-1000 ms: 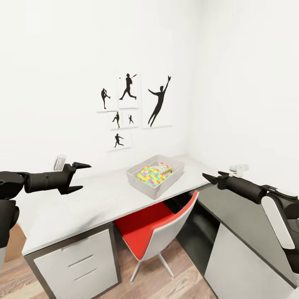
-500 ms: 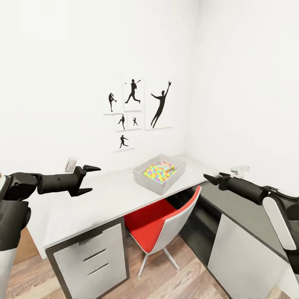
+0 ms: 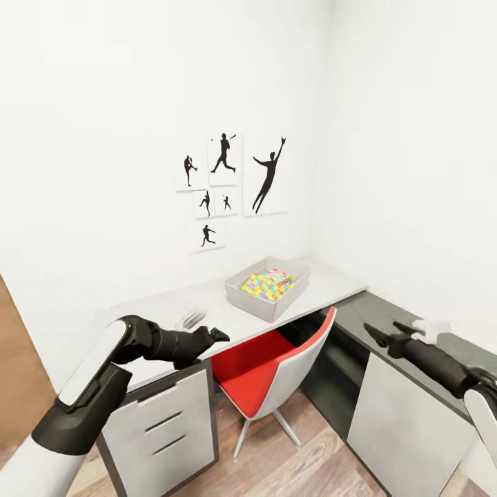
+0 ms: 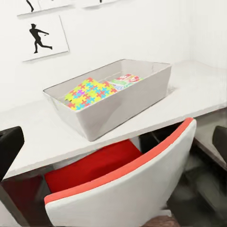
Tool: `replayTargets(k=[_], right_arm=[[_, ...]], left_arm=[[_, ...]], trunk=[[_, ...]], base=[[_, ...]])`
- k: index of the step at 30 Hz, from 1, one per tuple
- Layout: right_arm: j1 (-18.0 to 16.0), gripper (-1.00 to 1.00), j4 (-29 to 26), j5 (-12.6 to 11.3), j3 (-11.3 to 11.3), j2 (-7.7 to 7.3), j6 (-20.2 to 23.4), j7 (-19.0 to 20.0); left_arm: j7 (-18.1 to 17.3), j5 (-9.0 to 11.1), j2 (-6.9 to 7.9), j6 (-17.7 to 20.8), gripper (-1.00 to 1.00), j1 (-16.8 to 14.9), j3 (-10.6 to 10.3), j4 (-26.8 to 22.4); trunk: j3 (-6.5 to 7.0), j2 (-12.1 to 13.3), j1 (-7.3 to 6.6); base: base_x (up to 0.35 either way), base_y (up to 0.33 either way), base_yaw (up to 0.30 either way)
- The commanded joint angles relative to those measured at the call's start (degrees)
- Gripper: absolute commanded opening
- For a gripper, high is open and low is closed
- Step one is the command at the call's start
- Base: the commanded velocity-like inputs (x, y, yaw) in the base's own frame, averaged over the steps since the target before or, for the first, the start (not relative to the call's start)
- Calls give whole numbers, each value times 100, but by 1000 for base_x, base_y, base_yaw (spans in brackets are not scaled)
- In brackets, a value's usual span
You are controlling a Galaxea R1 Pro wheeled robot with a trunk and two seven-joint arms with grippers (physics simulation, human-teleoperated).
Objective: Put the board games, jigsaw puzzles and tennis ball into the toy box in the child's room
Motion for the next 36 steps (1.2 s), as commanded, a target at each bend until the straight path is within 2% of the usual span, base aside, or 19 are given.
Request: replayTargets(k=[1, 3, 5, 6, 9, 10, 14, 15, 19, 20, 23, 24, 25, 29, 30, 31, 33, 35, 36], right_arm=[[557, 100, -4, -36, -75, -7, -763, 16], [708, 100, -4, -32, -92, -18, -924, 17], [839, 100, -4, -26, -109, -36, -981, 16], [920, 100, -4, 31, -185, -46, -865, 11], [947, 100, -2, 181, -236, -35, -748, 8], [963, 100, 42, 609, -264, 6, -643, 6], [962, 100, 481, 801, -231, 19, -579, 6], [959, 100, 900, 881, -182, 26, -529, -4], [945, 100, 1788, 1292, 82, 60, -484, -102], [940, 100, 2174, 1532, 223, 90, -490, -185], [933, 100, 2754, 1776, 361, 172, -540, -292], [920, 100, 3217, 1875, 416, 255, -624, -337], [890, 100, 3918, 2044, 478, 350, -907, -374], [803, 100, 5294, 2577, 625, 486, -1685, -429], [774, 100, 5822, 2842, 671, 559, -1985, -479], [743, 100, 6508, 3180, 715, 701, -2322, -723], [735, 100, 6707, 3269, 727, 740, -2388, -807], [727, 100, 7100, 3367, 747, 784, -2427, -920], [724, 100, 7219, 3381, 749, 790, -2411, -942]], left_arm=[[-303, -339, -73, 9, 100, 224, -282, -3], [-445, -453, -89, 5, 100, 296, -343, -3], [-572, -705, -121, 3, 100, 364, -406, -3], [-680, -1161, -167, -9, 100, 414, -466, -3], [-815, -1402, -184, -27, 100, 438, -493, -3], [-1103, -1623, -196, -56, 100, 552, -513, -3], [-1191, -1700, -185, -70, 100, 712, -517, 4], [-1210, -1925, -176, -75, 100, 933, -520, 37], [-1239, -2624, -186, -77, 100, 1448, -531, 81], [-1277, -3005, -191, -78, 100, 1770, -549, 92], [-1377, -3472, -190, -90, 100, 2210, -581, 123], [-1447, -3695, -168, -132, 100, 2477, -595, 245], [-1518, -3904, -146, -321, 100, 2717, -600, 742], [-1736, -4349, -155, -1013, 100, 2992, -618, 2317], [-2022, -4603, -169, -1435, 100, 3061, -635, 3149], [-3195, -5089, -182, -2282, 100, 3133, -695, 4707], [-3751, -5226, -184, -2639, 100, 3151, -712, 5323], [-4621, -5346, -187, -3368, 100, 3170, -712, 6334], [-4784, -5351, -188, -3557, 100, 3173, -702, 6534]], trunk=[[-6, -5, 1], [-6, -5, 1], [-6, -5, 1], [-6, -5, 1], [-6, -5, 1], [-6, -5, 1], [-6, -5, 1], [-6, -5, 1], [-6, -5, 1], [-6, -5, 1], [-6, -5, 1], [-6, -5, 1], [-6, -5, 1], [-6, -5, 1], [-6, -5, 1], [-6, -5, 1], [-6, -5, 1], [-6, -5, 1], [-6, -5, 1]], base=[[-2, 3, -1], [-1, 2, -1], [-1, 1, 0], [0, 0, 0], [-29, 0, 0], [-245, 0, 0], [-286, 0, 0], [-213, 0, 0], [-126, 0, 0], [-56, 0, 0], [-36, 0, 0], [-18, 0, 0], [-12, 0, 0], [-7, 0, 0], [-3, 0, 0], [-1, 0, -10], [-1, 0, -7], [0, 0, -3], [0, 0, -2]])
